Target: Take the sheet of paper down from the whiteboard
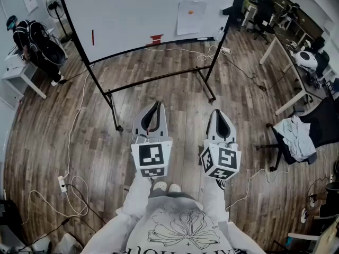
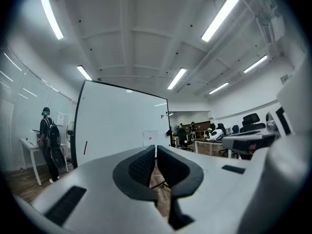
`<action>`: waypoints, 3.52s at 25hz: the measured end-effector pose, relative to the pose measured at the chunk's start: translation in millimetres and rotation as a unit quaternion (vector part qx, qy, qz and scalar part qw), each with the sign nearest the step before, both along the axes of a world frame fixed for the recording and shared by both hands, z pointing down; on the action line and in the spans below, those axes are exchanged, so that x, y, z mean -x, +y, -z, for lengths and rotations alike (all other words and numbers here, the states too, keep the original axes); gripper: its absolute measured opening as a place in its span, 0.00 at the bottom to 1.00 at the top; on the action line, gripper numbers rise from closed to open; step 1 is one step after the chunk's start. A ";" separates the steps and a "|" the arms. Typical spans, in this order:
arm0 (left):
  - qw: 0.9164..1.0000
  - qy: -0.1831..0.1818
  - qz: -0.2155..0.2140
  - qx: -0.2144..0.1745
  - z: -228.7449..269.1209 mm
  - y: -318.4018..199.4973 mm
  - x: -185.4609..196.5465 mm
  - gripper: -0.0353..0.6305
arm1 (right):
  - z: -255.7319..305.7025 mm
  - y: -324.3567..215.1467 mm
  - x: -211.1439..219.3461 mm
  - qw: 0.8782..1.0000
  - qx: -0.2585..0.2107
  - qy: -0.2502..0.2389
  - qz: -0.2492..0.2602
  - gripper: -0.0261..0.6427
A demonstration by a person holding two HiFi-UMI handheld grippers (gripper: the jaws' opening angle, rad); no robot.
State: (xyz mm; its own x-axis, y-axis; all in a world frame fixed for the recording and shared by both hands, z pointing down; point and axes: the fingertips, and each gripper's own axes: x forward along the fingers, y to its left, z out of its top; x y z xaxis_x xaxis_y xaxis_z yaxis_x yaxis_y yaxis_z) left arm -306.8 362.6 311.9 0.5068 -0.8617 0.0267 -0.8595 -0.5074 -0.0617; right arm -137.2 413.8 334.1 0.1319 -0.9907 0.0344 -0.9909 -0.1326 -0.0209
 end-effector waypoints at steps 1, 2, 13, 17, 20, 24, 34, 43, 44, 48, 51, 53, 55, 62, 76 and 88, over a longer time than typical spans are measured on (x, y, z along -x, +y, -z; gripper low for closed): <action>1.000 0.000 0.000 0.000 -0.6 0.1 -0.3 0.07 | -0.5 0.1 -0.2 1.000 -0.001 0.000 0.000 0.04; 1.000 0.000 0.000 -0.001 -1.1 0.3 -0.6 0.07 | -0.9 0.2 -0.6 1.000 -0.001 0.000 0.000 0.04; 1.000 -0.005 0.003 -0.003 -3.9 -2.1 -13.5 0.07 | -7.2 -3.8 -14.1 1.000 0.000 -0.005 0.002 0.04; 1.000 -0.006 0.010 -0.002 -5.4 -3.8 -24.4 0.07 | -6.0 -6.8 -26.8 1.000 -0.003 -0.001 0.007 0.04; 1.000 -0.005 0.016 -0.002 -7.5 -2.1 -33.4 0.07 | -7.5 -7.4 -36.7 1.000 -0.004 0.000 0.016 0.04; 1.000 -0.004 0.024 -0.001 -10.5 -3.5 -45.9 0.07 | -12.5 -11.4 -50.2 1.000 -0.001 0.002 0.027 0.04; 1.000 -0.005 0.026 0.008 -18.8 -44.4 -77.0 0.07 | -21.3 -50.6 -86.4 1.000 0.006 -0.007 0.025 0.05; 1.000 -0.001 0.009 0.009 -23.2 -149.5 -114.4 0.08 | -22.2 -149.8 -116.5 1.000 0.006 0.001 0.013 0.06; 1.000 0.000 0.006 0.008 -21.0 -163.6 -118.5 0.08 | -20.5 -163.9 -119.1 1.000 0.006 0.002 0.013 0.07; 1.000 0.005 -0.007 0.002 -10.5 -221.0 -134.0 0.14 | -10.8 -221.2 -128.2 1.000 0.001 0.000 0.014 0.10; 1.000 0.008 -0.012 -0.003 -6.5 -261.2 -142.8 0.14 | -7.7 -260.9 -136.1 1.000 -0.004 0.002 0.011 0.11; 1.000 0.007 -0.015 -0.004 -6.7 -284.9 -147.6 0.15 | -8.7 -284.1 -141.3 1.000 -0.004 0.001 0.009 0.12; 1.000 0.004 -0.018 -0.003 -8.6 -305.9 -152.1 0.16 | -11.2 -305.2 -146.0 1.000 -0.002 0.000 0.008 0.12; 1.000 -0.002 -0.015 0.010 -19.6 -366.1 -168.2 0.17 | -24.0 -367.4 -159.2 1.000 0.014 -0.003 0.016 0.13; 0.999 -0.009 0.028 0.021 -39.2 -482.0 -233.6 0.17 | -43.1 -501.5 -225.8 0.997 0.028 -0.002 0.068 0.14; 0.996 -0.015 0.086 0.010 -26.2 -591.3 -329.1 0.18 | -25.4 -628.7 -328.8 0.992 0.013 0.006 0.122 0.15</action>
State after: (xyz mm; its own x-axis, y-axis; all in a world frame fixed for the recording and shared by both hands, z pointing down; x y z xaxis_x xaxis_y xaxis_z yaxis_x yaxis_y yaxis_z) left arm 22.2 -228.7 338.2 0.3509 -0.9347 0.0574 -0.9316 -0.3546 -0.0793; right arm 191.6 -214.9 359.5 -0.1119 -0.9919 0.0593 -0.9937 0.1116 -0.0083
